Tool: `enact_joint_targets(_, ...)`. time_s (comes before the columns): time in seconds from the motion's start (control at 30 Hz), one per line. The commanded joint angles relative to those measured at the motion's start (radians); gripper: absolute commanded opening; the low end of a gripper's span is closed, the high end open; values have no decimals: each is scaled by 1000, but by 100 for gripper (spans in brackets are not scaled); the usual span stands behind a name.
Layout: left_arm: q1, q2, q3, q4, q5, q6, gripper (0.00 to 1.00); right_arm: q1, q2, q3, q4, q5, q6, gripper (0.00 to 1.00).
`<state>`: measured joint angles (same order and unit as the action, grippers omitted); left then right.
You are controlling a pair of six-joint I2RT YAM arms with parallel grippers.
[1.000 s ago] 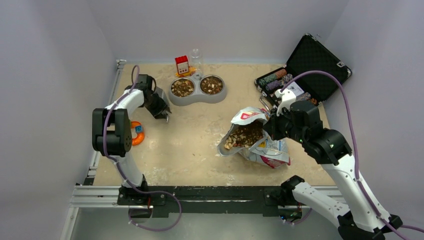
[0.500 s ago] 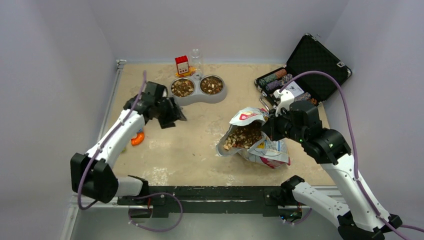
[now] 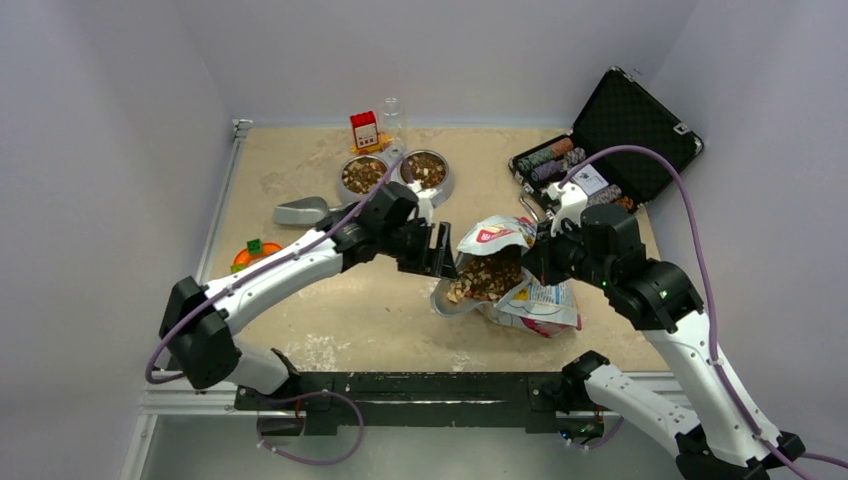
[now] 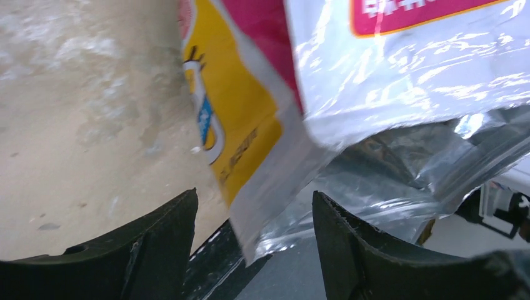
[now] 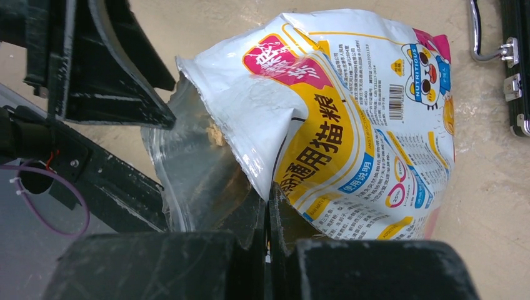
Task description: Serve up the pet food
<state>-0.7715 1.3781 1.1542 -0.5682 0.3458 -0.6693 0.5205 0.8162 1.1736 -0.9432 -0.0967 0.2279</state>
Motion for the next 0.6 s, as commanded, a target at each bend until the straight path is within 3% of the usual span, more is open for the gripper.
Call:
enact_joint_targets(0.0,-84,99,116,114,100,8,71,-4,-38,30,14,-31,1,0)
enact_joint_targets(0.1,-129,134,123,170,91,-20,69,-4,-34,43,-5,-28,1,0)
enact_joint_targets(0.17,-136,187,178,82,-3,-25,61,-5,-26,51,-13,-35,9,0)
enact_joint_targets(0.2,-137,218,229,8,-67,-22,52,-4,-22,53,-15,-43,13,0)
enact_joint_targets(0.3,-134,315,401,-243,-225,15,11,6,2,54,-18,-48,28,0)
enact_joint_targets(0.33,-134,339,453,-309,-257,30,4,18,16,55,-20,-40,35,0)
enact_joint_targets(0.43,-121,350,525,-430,-331,39,0,102,81,80,-34,62,61,0)
enact_joint_targets(0.57,-72,245,488,-495,-341,-49,0,283,226,181,-66,220,98,0)
